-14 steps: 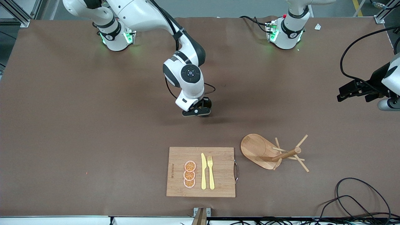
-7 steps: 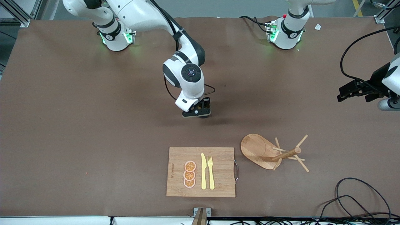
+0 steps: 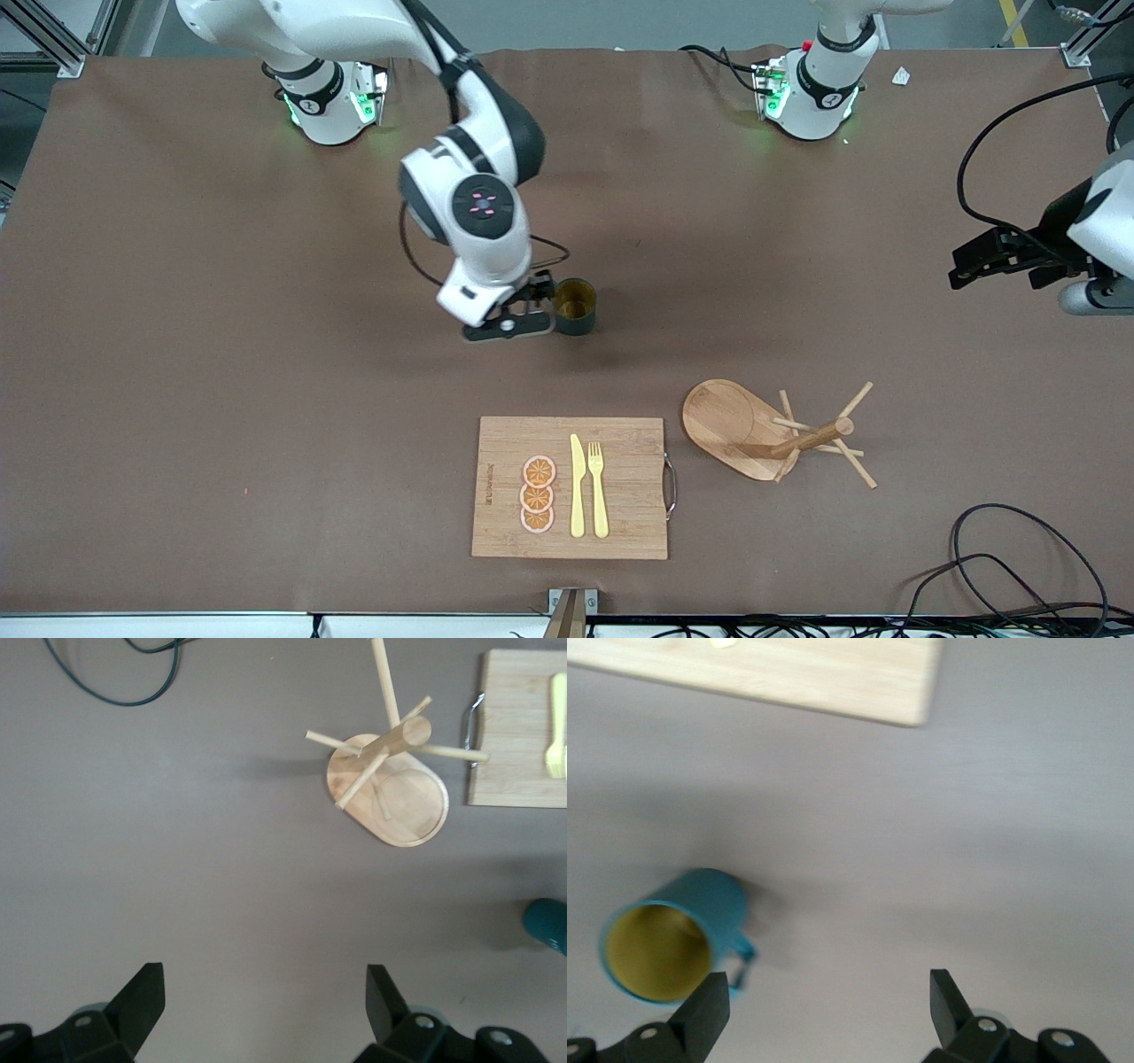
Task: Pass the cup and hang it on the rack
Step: 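Set the mug down and open the right gripper while the left gripper approaches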
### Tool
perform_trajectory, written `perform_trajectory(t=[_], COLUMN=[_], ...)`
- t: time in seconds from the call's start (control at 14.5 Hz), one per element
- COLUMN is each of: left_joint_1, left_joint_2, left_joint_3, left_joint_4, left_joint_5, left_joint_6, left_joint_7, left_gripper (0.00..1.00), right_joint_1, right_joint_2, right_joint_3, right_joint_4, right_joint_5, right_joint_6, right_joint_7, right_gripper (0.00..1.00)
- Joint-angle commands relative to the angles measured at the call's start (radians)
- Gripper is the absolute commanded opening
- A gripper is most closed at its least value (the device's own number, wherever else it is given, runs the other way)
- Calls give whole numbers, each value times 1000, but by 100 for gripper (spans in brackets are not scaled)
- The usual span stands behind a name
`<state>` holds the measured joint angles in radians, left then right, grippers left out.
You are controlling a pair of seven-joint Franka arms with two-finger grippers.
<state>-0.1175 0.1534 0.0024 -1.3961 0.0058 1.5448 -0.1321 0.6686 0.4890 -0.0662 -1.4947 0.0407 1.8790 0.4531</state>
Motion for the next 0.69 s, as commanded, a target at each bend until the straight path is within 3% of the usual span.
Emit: perform_trajectory(t=[0.0, 0.14, 0.35, 0.62], left_joint_1=[-36, -36, -56, -177], left_joint_2=[-14, -14, -11, 17], left_joint_3=[-57, -116, -176, -217], left_joint_4=[5, 5, 5, -1], left_joint_5=[46, 48, 60, 195], left_joint_6=[-70, -71, -68, -28], left_joint_7=[-211, -383, -599, -847], left_gripper=[100, 100, 100, 100], right_joint_1=[-117, -214, -334, -490], right_joint_2=[-93, -116, -158, -216], right_joint_3=[14, 14, 11, 9], right_joint_4=[-47, -47, -50, -49], right_joint_5=[-7, -8, -12, -13], right_joint_6=[-66, -119, -188, -274], right_joint_7=[-28, -40, -248, -367], right_gripper=[100, 100, 100, 100])
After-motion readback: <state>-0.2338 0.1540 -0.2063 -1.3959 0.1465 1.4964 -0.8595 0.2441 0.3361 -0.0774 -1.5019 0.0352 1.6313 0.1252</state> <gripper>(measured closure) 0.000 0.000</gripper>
